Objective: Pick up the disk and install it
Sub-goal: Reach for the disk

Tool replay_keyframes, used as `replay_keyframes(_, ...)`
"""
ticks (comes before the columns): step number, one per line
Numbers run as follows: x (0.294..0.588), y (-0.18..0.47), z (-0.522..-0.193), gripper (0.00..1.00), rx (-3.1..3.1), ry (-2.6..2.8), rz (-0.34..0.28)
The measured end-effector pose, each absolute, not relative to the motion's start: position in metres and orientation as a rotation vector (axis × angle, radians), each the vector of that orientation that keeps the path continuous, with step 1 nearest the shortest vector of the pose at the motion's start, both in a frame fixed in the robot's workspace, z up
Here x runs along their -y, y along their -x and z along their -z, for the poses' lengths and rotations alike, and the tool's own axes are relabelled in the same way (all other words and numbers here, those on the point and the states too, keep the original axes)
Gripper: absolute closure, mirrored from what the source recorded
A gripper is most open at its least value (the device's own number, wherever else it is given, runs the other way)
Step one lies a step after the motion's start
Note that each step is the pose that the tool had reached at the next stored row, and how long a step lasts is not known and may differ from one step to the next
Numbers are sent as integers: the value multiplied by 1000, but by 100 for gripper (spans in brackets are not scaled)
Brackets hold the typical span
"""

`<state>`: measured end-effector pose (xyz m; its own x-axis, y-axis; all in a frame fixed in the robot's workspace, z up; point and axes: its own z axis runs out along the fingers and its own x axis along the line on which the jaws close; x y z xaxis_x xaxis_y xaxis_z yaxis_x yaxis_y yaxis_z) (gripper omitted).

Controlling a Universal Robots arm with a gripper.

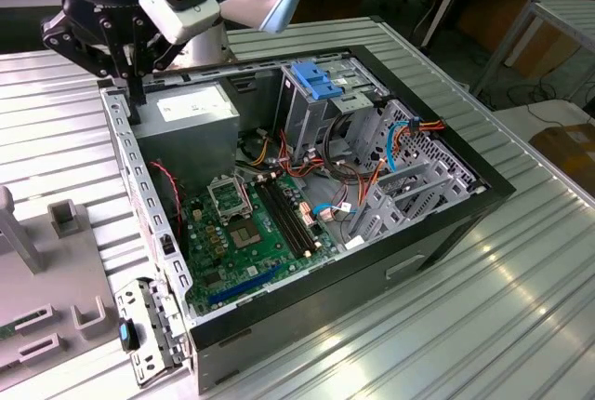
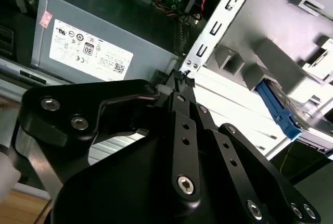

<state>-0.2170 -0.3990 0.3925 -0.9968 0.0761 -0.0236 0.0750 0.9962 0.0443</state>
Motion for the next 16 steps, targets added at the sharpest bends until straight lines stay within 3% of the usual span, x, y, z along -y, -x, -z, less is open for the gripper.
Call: replay_keyframes(16, 384, 291, -392, 89, -3113, -119, -68)
